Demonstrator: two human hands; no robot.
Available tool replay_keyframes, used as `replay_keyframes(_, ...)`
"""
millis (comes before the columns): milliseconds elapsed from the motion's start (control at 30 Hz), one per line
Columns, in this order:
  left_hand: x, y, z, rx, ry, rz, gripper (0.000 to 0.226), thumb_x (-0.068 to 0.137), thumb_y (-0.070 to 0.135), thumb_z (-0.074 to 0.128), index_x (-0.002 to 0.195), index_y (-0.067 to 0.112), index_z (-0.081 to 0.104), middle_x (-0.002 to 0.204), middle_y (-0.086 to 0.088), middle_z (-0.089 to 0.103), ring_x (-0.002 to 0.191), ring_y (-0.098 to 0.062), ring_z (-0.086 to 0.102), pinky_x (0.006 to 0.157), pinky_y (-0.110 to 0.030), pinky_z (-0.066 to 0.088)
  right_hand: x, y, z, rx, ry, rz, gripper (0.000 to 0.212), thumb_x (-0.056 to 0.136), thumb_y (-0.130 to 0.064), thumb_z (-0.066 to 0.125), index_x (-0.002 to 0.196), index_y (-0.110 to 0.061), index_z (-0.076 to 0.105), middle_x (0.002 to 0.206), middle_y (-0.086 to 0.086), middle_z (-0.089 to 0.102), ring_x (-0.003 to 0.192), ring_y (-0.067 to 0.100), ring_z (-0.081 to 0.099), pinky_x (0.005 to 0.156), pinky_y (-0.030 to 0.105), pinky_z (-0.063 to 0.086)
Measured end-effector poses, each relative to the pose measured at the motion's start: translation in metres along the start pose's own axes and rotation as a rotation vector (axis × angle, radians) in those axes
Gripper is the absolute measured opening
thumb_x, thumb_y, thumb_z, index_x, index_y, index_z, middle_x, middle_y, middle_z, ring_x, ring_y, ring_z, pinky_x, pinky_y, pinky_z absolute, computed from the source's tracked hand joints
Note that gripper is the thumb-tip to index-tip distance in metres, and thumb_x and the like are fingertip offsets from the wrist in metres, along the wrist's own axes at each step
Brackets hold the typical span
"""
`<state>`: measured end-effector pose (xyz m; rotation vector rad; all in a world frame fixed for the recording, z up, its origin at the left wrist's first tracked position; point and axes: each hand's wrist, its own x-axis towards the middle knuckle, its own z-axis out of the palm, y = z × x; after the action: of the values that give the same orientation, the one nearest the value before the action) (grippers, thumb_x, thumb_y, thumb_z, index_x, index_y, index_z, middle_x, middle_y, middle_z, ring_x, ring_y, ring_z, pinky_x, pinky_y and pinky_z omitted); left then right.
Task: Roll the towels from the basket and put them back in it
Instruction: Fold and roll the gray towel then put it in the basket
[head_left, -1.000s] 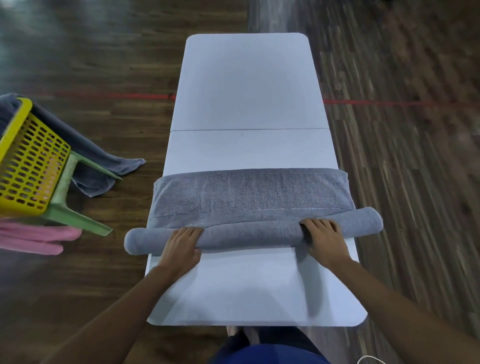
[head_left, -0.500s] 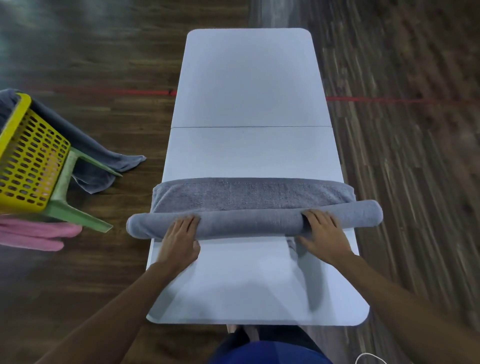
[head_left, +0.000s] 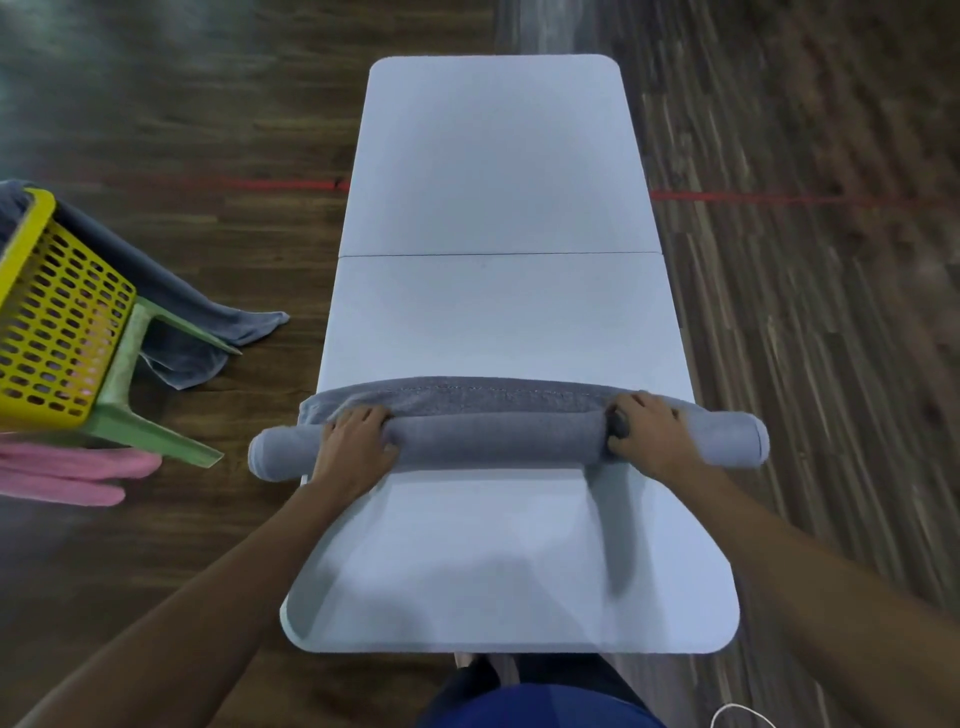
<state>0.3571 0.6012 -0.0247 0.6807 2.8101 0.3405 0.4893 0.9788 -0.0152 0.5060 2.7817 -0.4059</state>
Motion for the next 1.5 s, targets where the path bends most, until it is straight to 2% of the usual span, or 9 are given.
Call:
replay_keyframes(100, -0.004, 0.009, 0.008, -0.015, 0.174, 0.031, 0.023, 0.081, 0.014, 0.058, 0.102, 0.006, 0.065, 0.104, -0.013, 0.066, 0.100, -0.036, 0.059, 0.083, -0.050, 0.047, -0.006, -0.004, 0.010, 0.022, 0.218, -0.070, 0.026, 0.088, -0.026, 0.062, 0.112, -0.016, 0.062, 0.115, 0.003, 0.062, 0.110, 0.030, 0.055, 0.090, 0.040, 0.038)
replay_keyframes(200, -0.011, 0.008, 0.018, 0.065, 0.056, 0.110, 0.051, 0.072, 0.016, 0.072, 0.120, 0.005, 0.059, 0.120, -0.013, 0.063, 0.112, -0.033, 0.058, 0.100, -0.050, 0.046, -0.018, 0.001, 0.026, -0.047, 0.127, -0.157, 0.066, 0.075, -0.049, 0.075, 0.129, -0.016, 0.055, 0.129, 0.004, 0.059, 0.119, 0.030, 0.054, 0.107, 0.048, 0.034)
replay_keyframes(333, -0.010, 0.003, 0.018, 0.167, 0.029, 0.123, 0.062, 0.059, 0.008, 0.082, 0.118, 0.004, 0.062, 0.113, -0.014, 0.067, 0.104, -0.033, 0.064, 0.094, -0.049, 0.050, -0.017, 0.001, 0.026, -0.071, 0.139, -0.139, 0.056, 0.076, -0.015, 0.069, 0.130, -0.018, 0.054, 0.128, 0.005, 0.060, 0.120, 0.028, 0.053, 0.108, 0.042, 0.028)
replay_keyframes(467, -0.005, 0.000, 0.002, 0.192, -0.038, 0.148, 0.040, 0.067, 0.026, 0.069, 0.105, 0.014, 0.067, 0.102, -0.006, 0.070, 0.096, -0.029, 0.064, 0.092, -0.045, 0.045, -0.007, -0.005, 0.005, -0.139, -0.098, -0.093, 0.056, 0.079, -0.029, 0.061, 0.133, -0.031, 0.049, 0.127, -0.005, 0.059, 0.121, 0.021, 0.048, 0.107, 0.038, 0.025)
replay_keyframes(633, 0.009, 0.002, -0.016, 0.005, -0.421, -0.019, 0.055, 0.064, 0.047, 0.048, 0.112, 0.022, 0.053, 0.099, 0.000, 0.068, 0.094, -0.024, 0.061, 0.090, -0.036, 0.031, 0.002, 0.001, -0.015, 0.033, -0.479, 0.011, 0.040, 0.077, -0.042, 0.064, 0.113, -0.035, 0.049, 0.099, -0.009, 0.064, 0.092, 0.015, 0.055, 0.089, 0.035, 0.029)
replay_keyframes(833, 0.001, -0.002, 0.006, -0.077, 0.152, 0.119, 0.018, 0.087, 0.020, 0.057, 0.097, 0.008, 0.068, 0.094, -0.011, 0.067, 0.084, -0.034, 0.061, 0.074, -0.045, 0.049, -0.003, -0.002, 0.010, 0.002, 0.132, -0.073, 0.025, 0.088, -0.035, 0.047, 0.105, -0.023, 0.059, 0.105, -0.002, 0.057, 0.101, 0.026, 0.053, 0.084, 0.036, 0.033)
replay_keyframes(1033, -0.014, -0.032, 0.018, 0.312, -0.003, 0.275, 0.068, 0.084, 0.046, 0.065, 0.141, 0.015, 0.045, 0.130, -0.010, 0.057, 0.115, -0.033, 0.055, 0.103, -0.051, 0.040, -0.026, 0.032, 0.025, -0.100, 0.071, -0.351, 0.061, 0.085, -0.055, 0.055, 0.137, -0.027, 0.044, 0.133, -0.004, 0.051, 0.118, 0.020, 0.050, 0.107, 0.040, 0.032)
replay_keyframes(1200, -0.001, -0.008, 0.015, 0.341, -0.045, 0.127, 0.055, 0.088, 0.041, 0.064, 0.129, 0.011, 0.044, 0.097, -0.015, 0.063, 0.078, -0.038, 0.061, 0.068, -0.048, 0.050, -0.015, 0.016, 0.017, -0.234, 0.050, -0.072, 0.051, 0.094, -0.045, 0.051, 0.142, -0.031, 0.038, 0.119, 0.002, 0.057, 0.104, 0.028, 0.054, 0.084, 0.040, 0.040)
replay_keyframes(1500, -0.005, 0.113, 0.034, -0.262, -0.212, -0.460, 0.051, 0.101, 0.043, 0.038, 0.136, 0.008, 0.032, 0.134, -0.019, 0.044, 0.122, -0.041, 0.044, 0.098, -0.054, 0.036, -0.021, -0.085, 0.037, 0.459, 0.005, 0.428, 0.051, 0.098, -0.046, 0.042, 0.140, -0.018, 0.034, 0.126, 0.015, 0.047, 0.115, 0.038, 0.044, 0.094, 0.050, 0.037)
